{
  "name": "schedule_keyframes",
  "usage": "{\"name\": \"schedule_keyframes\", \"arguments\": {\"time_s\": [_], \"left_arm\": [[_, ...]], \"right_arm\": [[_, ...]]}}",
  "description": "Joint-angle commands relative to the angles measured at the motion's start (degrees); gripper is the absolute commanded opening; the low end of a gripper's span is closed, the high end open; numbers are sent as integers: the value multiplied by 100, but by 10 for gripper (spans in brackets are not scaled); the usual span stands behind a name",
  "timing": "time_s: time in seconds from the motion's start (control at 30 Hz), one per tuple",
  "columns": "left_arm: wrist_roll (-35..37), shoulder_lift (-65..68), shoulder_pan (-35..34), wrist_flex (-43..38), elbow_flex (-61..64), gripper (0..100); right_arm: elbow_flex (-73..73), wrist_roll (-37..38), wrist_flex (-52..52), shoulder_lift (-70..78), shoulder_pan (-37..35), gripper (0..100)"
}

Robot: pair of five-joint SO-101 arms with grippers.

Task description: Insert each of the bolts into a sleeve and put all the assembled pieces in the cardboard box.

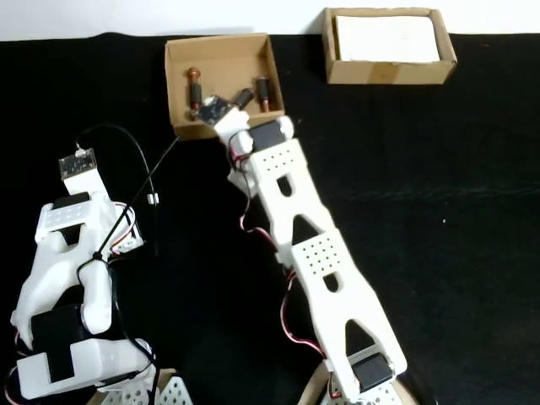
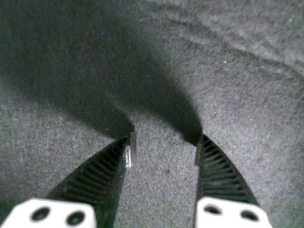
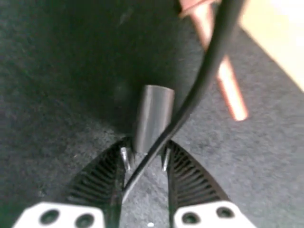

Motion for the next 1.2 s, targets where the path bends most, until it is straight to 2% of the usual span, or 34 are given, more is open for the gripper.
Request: {"name": "schedule_keyframes", "arguments": {"time_s": [0.0, 0.17, 0.33, 0.53, 0.63, 0.83, 1.17], "left_arm": [[0, -48, -66, 0, -171, 210], [0, -48, -66, 0, -171, 210], [0, -48, -66, 0, -180, 210], [0, -48, -66, 0, -180, 210], [0, -48, -66, 9, -180, 210], [0, -48, -66, 9, -180, 210], [0, -48, -66, 9, -171, 210]], "right_arm": [[-84, -44, 57, -787, 75, 22], [2070, -782, 57, -1657, -66, 22], [4523, -826, 31, -2809, -110, 22], [6387, -826, 22, -3451, -119, 26], [6782, -835, -4, -3451, -119, 50], [6835, -800, -84, -3486, -110, 286], [6835, -1020, 13, -4163, -127, 269]]}}
